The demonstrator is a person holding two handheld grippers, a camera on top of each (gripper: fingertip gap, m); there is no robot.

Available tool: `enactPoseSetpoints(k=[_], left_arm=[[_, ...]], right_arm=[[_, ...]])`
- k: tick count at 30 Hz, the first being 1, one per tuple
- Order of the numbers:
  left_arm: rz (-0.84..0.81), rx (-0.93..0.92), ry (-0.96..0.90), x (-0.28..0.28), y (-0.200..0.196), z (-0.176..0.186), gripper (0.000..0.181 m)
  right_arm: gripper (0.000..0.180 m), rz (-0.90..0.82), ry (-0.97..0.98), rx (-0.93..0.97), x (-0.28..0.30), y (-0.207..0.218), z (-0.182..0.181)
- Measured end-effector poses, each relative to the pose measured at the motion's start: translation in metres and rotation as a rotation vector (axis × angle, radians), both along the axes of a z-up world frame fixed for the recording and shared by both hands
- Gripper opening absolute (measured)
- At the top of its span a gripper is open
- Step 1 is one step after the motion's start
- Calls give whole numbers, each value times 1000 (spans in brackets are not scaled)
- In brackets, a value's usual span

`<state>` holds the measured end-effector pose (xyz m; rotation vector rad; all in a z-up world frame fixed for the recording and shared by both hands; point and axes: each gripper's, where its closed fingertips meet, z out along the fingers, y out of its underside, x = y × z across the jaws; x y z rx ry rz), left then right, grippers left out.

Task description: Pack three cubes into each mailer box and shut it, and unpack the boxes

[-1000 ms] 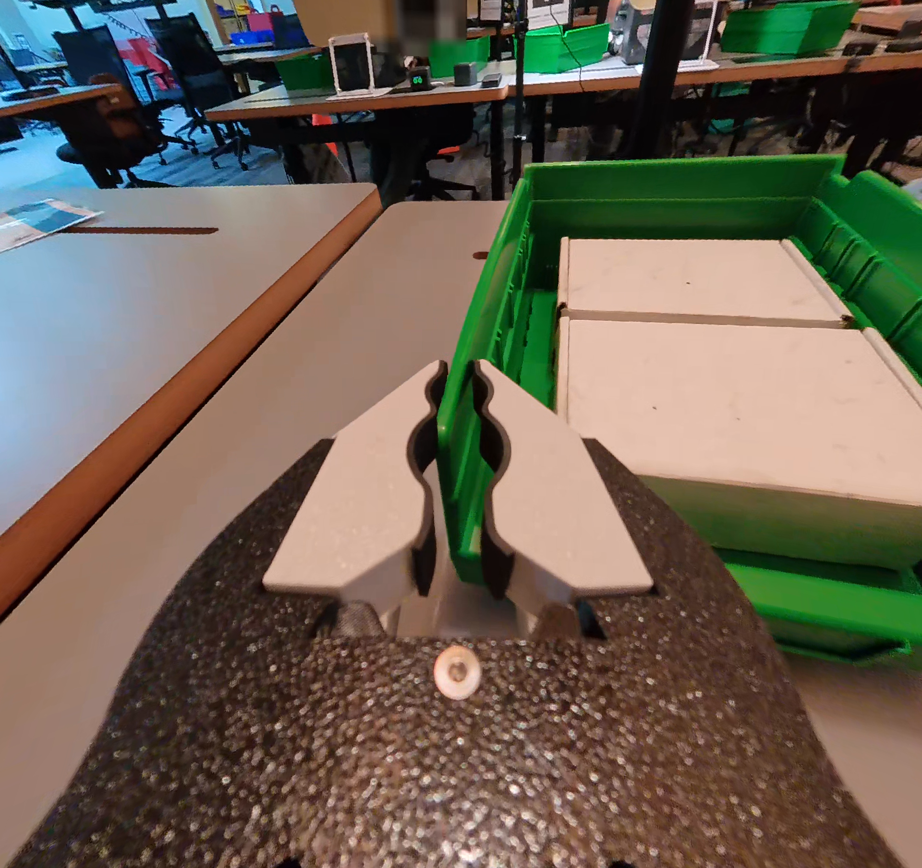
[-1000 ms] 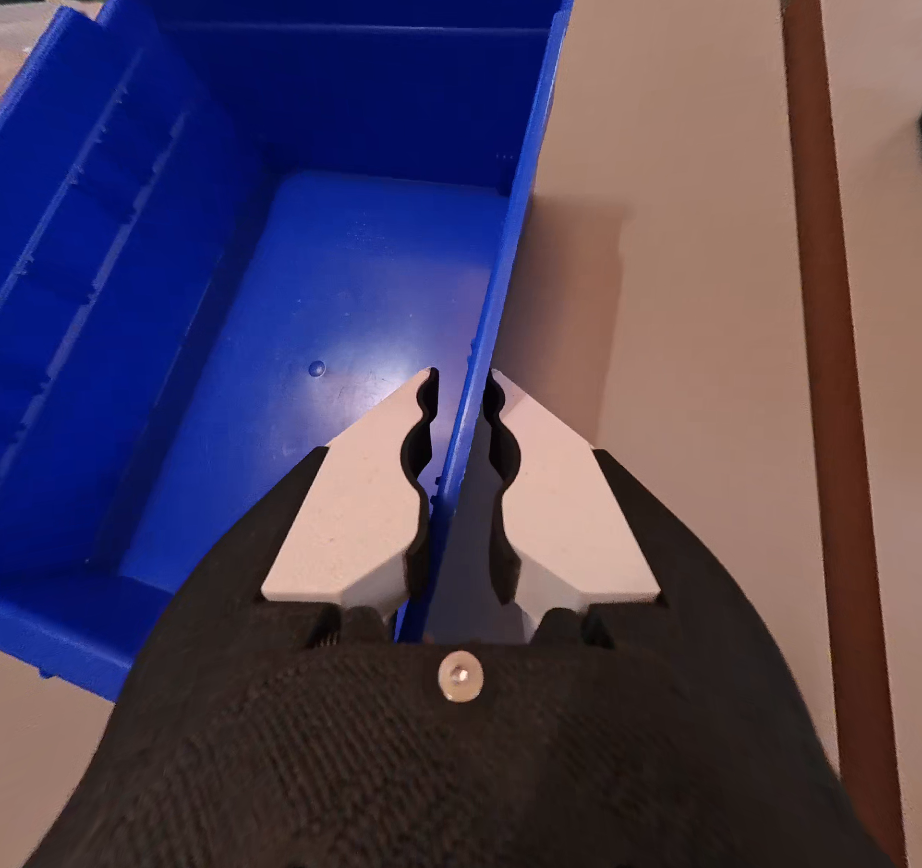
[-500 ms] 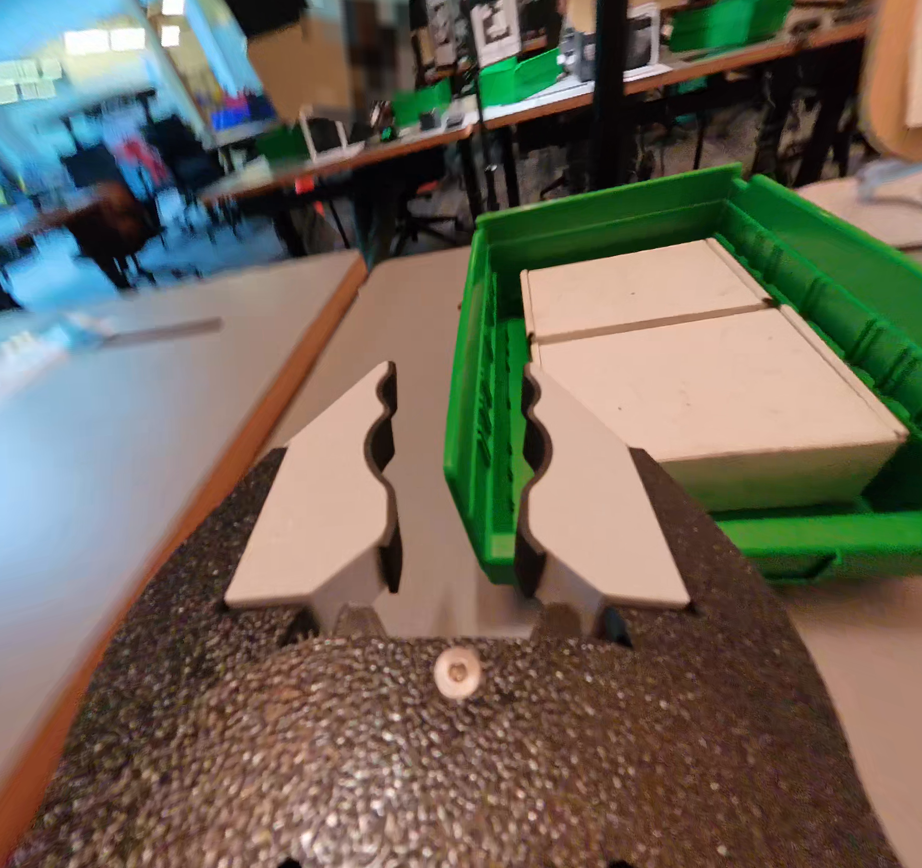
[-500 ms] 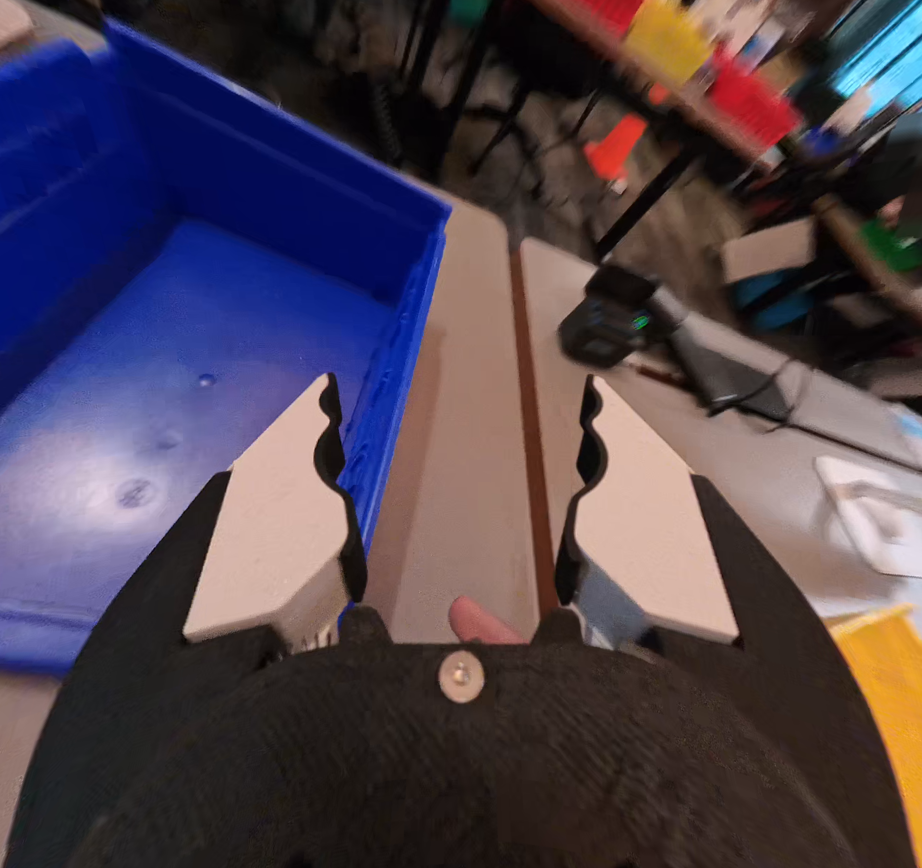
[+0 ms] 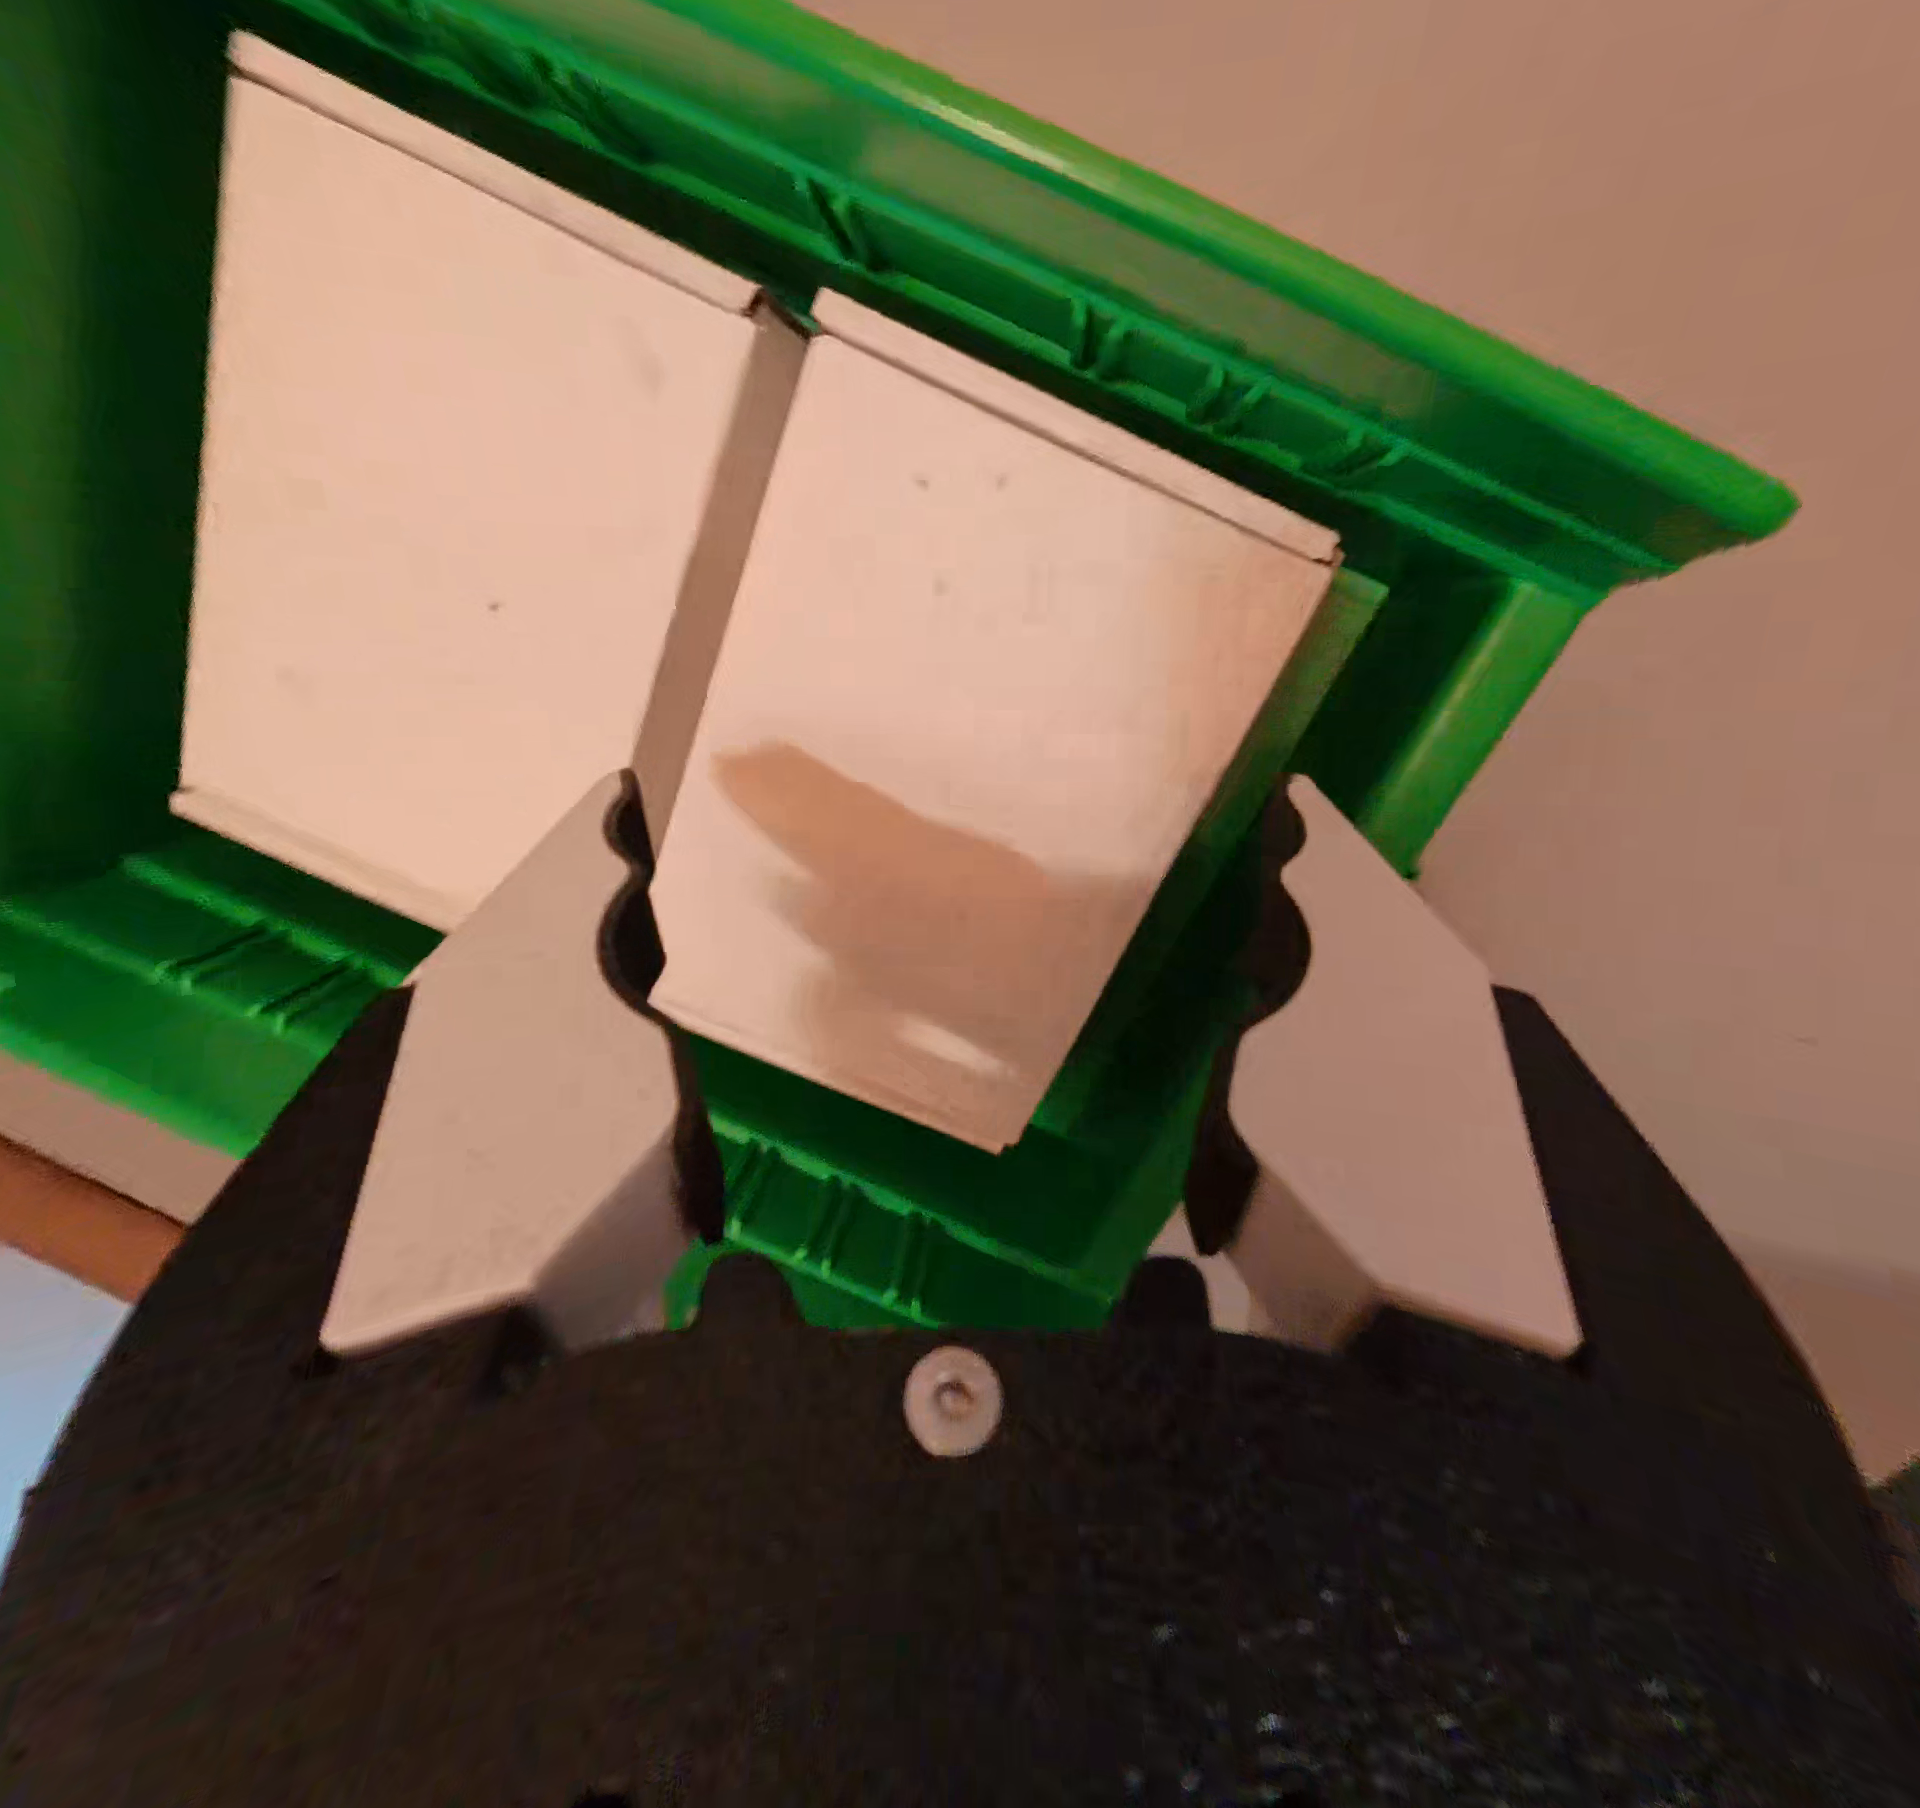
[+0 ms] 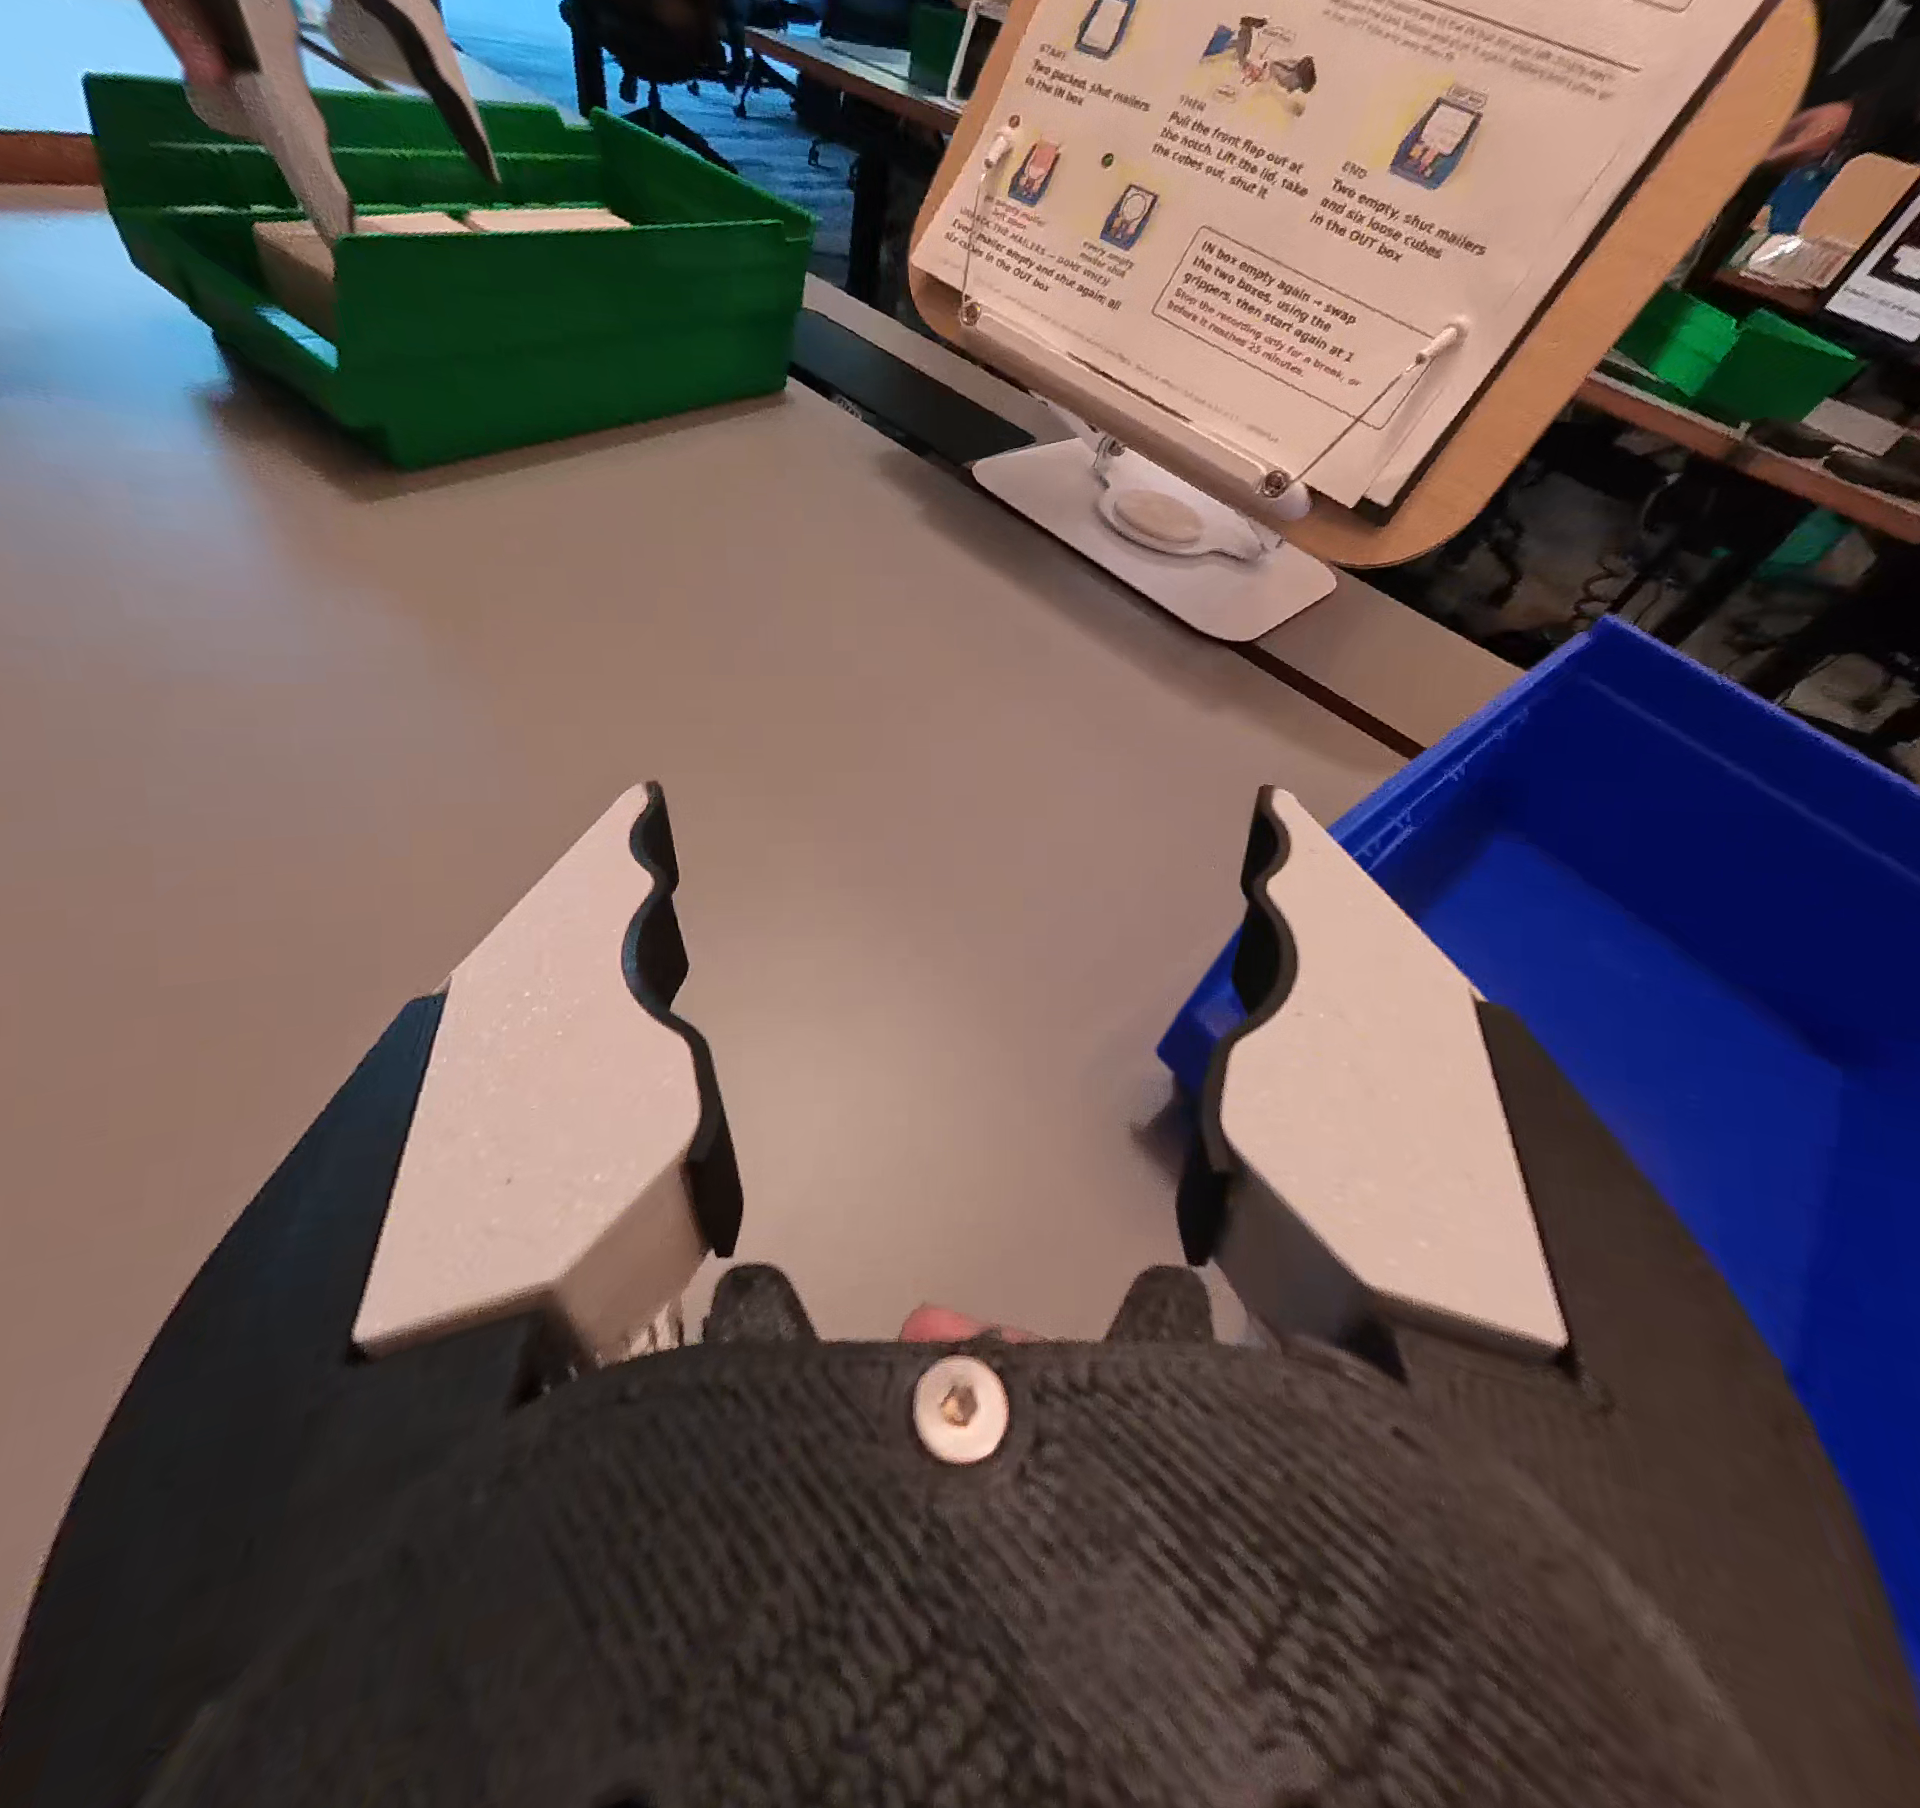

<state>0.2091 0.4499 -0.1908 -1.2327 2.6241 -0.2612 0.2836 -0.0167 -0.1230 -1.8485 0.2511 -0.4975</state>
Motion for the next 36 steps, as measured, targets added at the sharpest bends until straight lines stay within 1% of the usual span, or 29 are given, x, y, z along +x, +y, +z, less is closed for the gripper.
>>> enactPoseSetpoints(k=[4, 10, 12, 17, 19, 20, 24, 27, 29, 32, 34, 36], left_arm=[[-79, 61, 95, 4, -2, -13, 113], [-126, 83, 183, 5, -8, -27, 114], [-135, 130, 215, 3, 2, -34, 119], [-122, 120, 266, -1, 5, -48, 130], [-155, 195, 300, -5, 13, -57, 133], [-168, 228, 329, -8, 17, -62, 138], [-172, 229, 348, -8, 19, -60, 135], [-184, 262, 303, -7, 22, -39, 134], [-165, 233, 261, -6, 12, -14, 133], [-153, 245, 219, -11, -3, 32, 133], [-154, 252, 198, -18, -19, 63, 133], [-158, 225, 180, -26, -49, 89, 133]], right_arm=[[107, 28, 57, 29, -4, -3, -4], [106, 36, 141, 60, 2, -11, -14], [106, 39, 141, 50, 3, -10, -17], [107, 40, 116, 0, 4, -9, -27], [107, 44, 121, -15, 3, -8, -31], [107, 46, 121, -20, 3, -6, -32], [106, 53, 102, -43, 0, -2, -34], [105, 37, 66, -78, 1, -5, -34], [105, 27, 49, -80, 1, -8, -31], [102, 29, 43, -48, -1, -9, -22], [101, 38, 33, -36, -4, -8, -17], [100, 50, 12, -39, -9, -7, -12]])
